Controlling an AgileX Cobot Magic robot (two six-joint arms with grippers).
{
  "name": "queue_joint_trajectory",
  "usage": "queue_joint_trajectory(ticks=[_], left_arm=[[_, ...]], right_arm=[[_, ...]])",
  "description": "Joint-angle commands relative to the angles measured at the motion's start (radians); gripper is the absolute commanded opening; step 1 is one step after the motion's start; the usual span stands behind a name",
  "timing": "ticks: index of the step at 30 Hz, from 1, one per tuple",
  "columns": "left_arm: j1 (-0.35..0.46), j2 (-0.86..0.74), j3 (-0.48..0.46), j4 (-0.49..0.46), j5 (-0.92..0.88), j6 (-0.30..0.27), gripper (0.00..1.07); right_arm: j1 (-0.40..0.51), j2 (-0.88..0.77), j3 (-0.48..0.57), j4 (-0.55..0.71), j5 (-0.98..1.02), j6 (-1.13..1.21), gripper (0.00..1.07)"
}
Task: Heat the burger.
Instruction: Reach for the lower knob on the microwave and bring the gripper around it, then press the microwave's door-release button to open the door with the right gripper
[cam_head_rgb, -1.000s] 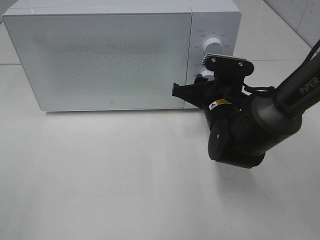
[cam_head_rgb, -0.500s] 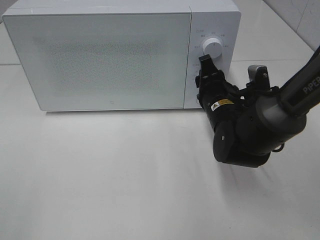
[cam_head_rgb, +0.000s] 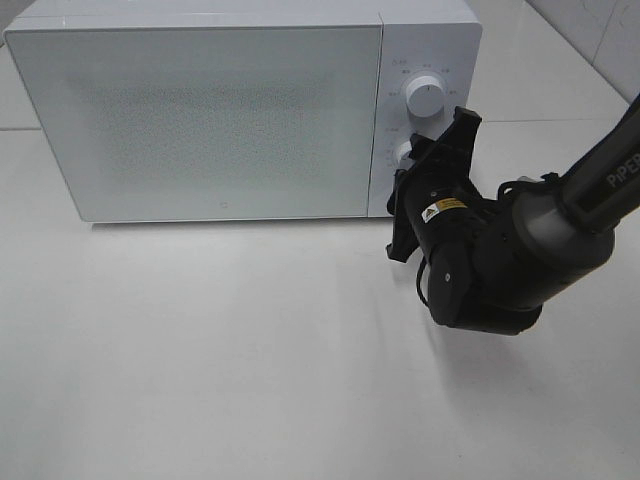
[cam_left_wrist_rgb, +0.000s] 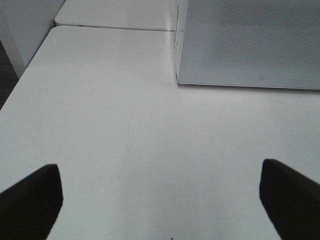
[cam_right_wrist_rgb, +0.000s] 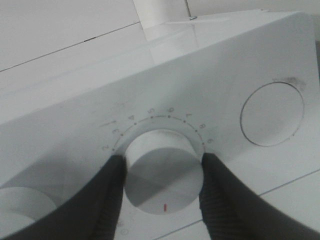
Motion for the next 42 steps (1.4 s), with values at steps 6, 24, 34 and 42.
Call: queue_joint_trajectory(ticks=[6,24,34,42], left_arm=[[0.001,-0.017,-0.001,0.000,-0.001,-0.004,1.01],[0.001,-0.017,-0.001,0.000,-0.001,-0.004,1.01],[0.001,-0.017,-0.001,0.000,-0.001,-0.004,1.01],[0.001,-0.017,-0.001,0.001,-0.001,-0.004,1.01]], right_arm=[[0.020,-0.012,-0.027,-0.244,-0.143,0.019,0.03],[0.020,-0.012,-0.022,-0.037,-0.166,-0.107,0.31],[0.024,-0.021,0.029,0.063,-0.109,-0.193,0.61],[0.024,-0.138,0.146,-0.012,0.044,-0.436,0.65]])
